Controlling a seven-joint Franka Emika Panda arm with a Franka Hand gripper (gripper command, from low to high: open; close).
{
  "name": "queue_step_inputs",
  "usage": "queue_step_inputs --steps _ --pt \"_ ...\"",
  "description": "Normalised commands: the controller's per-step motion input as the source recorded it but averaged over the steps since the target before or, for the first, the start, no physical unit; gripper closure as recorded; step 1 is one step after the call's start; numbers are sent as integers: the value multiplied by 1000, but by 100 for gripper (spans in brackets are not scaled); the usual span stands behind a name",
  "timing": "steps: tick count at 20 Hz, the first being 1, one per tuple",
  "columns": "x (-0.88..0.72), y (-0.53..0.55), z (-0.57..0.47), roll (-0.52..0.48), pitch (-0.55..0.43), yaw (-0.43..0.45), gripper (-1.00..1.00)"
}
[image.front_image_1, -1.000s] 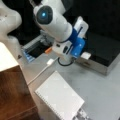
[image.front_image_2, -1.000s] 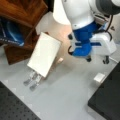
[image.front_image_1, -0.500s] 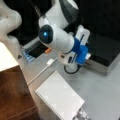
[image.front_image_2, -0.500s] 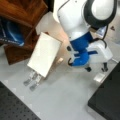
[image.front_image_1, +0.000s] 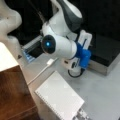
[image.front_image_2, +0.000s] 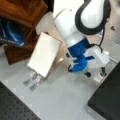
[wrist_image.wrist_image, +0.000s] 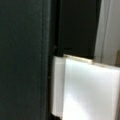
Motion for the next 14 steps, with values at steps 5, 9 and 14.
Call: queue_step_inputs --steps 5,9,14 --pt "96 -71 -155 306 -12 135 -100" --pt "116 -124 -103 304 -57 131 -100" --pt "140 -107 -109 346 -56 89 100"
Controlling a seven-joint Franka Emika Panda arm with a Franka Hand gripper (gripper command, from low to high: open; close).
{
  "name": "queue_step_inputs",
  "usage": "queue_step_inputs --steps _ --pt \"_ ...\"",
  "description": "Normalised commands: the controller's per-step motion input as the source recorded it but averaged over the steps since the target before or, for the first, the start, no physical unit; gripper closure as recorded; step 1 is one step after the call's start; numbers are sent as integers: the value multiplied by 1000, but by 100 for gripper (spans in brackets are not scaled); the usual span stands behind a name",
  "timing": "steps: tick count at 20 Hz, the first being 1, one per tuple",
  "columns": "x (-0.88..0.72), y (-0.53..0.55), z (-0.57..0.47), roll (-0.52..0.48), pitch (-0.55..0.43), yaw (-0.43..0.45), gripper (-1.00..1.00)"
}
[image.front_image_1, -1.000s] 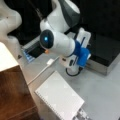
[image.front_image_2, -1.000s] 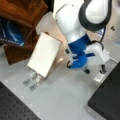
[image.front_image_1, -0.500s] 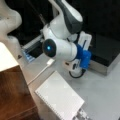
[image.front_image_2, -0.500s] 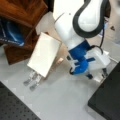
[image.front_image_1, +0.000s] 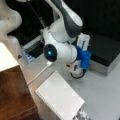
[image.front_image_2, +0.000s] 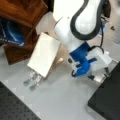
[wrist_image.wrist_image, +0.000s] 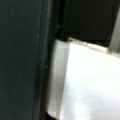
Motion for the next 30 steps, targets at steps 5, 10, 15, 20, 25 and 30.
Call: queue_step_inputs --steps 5,10,15,20,25,30 --pt "158 -135 -95 298 -16 57 100" --pt "180 -171 -114 258 -43 66 100" --pt "187 -179 -133 259 -56 58 100" --pt "223 -167 -159 271 -42 12 100" --pt "259 -113 -163 221 -41 -28 100" --pt "208 -143 -137 155 -30 -7 100"
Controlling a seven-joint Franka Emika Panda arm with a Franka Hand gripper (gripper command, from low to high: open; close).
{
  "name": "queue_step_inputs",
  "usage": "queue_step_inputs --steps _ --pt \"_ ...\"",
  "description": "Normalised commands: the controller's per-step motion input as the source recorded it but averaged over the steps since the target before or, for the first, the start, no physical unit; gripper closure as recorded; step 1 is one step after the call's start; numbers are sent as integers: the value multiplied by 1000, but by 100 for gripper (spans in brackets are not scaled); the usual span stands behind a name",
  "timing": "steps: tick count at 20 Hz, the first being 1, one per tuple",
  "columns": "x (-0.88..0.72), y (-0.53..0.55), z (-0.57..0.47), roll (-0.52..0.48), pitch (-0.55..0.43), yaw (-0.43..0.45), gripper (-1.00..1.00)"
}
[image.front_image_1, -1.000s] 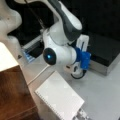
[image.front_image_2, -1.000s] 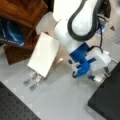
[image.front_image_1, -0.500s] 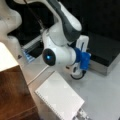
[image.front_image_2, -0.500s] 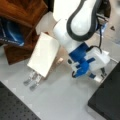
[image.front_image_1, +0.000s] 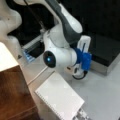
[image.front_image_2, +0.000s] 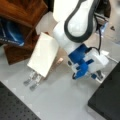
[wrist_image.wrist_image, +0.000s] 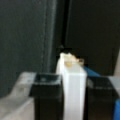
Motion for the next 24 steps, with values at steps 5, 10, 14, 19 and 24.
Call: queue_step_inputs --steps 5,10,14,19,24 --pt "163 -173 56 177 39 -30 100" --pt "22 -77 425 91 125 32 100" --pt "-26 18 446 -48 134 33 100" --pt "-27 42 287 -108 107 44 100" --pt "-2 100 246 -114 72 53 100"
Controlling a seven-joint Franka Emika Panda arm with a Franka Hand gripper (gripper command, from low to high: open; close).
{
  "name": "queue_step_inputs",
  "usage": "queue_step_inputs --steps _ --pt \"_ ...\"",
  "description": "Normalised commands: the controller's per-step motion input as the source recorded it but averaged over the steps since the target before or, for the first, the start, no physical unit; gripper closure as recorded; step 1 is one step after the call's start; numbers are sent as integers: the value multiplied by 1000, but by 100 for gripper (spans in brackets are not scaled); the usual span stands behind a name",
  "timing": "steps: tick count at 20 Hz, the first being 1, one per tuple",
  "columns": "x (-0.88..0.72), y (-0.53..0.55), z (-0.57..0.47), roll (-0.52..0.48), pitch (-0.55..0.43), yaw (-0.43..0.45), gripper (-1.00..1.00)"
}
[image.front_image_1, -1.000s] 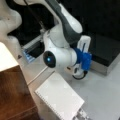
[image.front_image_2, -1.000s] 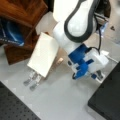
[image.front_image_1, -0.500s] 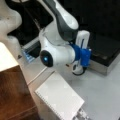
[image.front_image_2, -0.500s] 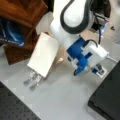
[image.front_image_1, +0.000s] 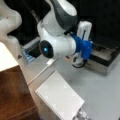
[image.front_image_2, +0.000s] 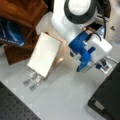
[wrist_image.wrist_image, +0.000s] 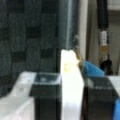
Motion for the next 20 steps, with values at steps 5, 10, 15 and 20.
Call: queue_step_inputs --steps 5,10,15,20 --pt "8 243 458 -188 86 95 100" --pt "12 270 457 -253 33 134 100" --pt "36 178 354 -207 42 152 100" --pt "85 143 266 -170 43 137 100"
